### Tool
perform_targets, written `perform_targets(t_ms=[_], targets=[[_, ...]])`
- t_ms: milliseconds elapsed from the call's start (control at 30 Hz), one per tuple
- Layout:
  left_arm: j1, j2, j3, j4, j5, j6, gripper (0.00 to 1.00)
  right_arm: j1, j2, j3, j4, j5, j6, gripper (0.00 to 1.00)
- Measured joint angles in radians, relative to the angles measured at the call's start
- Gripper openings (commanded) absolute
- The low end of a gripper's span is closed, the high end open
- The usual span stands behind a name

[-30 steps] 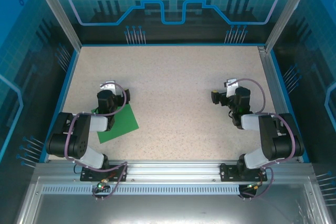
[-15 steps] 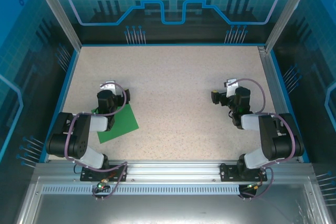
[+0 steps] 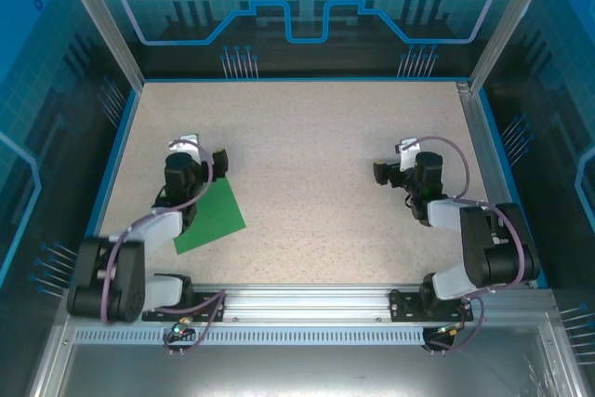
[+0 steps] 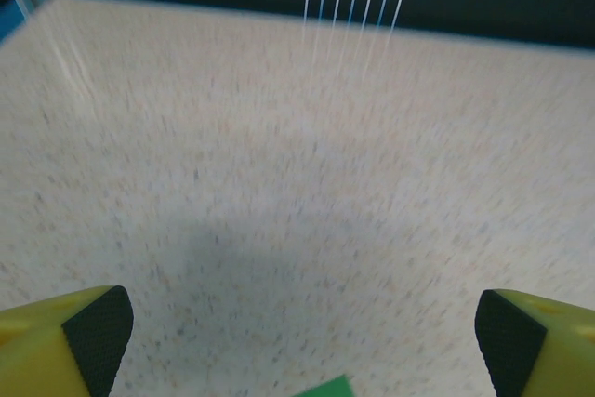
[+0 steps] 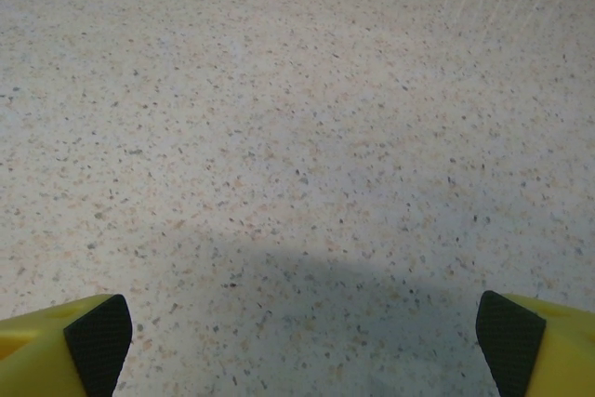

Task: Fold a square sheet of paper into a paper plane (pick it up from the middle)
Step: Move the square sheet of paper to the center of the table.

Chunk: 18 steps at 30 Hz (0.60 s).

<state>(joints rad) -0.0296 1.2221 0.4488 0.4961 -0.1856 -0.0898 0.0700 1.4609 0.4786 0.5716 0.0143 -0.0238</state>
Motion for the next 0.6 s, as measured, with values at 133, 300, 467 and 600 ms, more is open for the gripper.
perform_targets(t_ms=[133, 300, 467, 600], targets=[[0.0, -0.22, 0.09, -0.273, -0.023, -0.205, 0.99, 0.022, -0.119, 0.118, -0.215, 0.004, 0.038, 0.99], [0.014, -0.363, 0.142, -0.522, 0.108, -0.422, 0.99, 0.027, -0.253, 0.344, -0.588, -0.004, 0.253, 0.99], [0.004, -0.305, 0.08, -0.669, 0.272, -0.587, 0.99, 0.025, -0.259, 0.422, -0.751, -0.204, 0.4, 0.99], [-0.015, -0.274, -0.021, -0.741, 0.307, -0.668, 0.99, 0.127, -0.244, 0.418, -0.835, -0.282, 0.439, 0.99]])
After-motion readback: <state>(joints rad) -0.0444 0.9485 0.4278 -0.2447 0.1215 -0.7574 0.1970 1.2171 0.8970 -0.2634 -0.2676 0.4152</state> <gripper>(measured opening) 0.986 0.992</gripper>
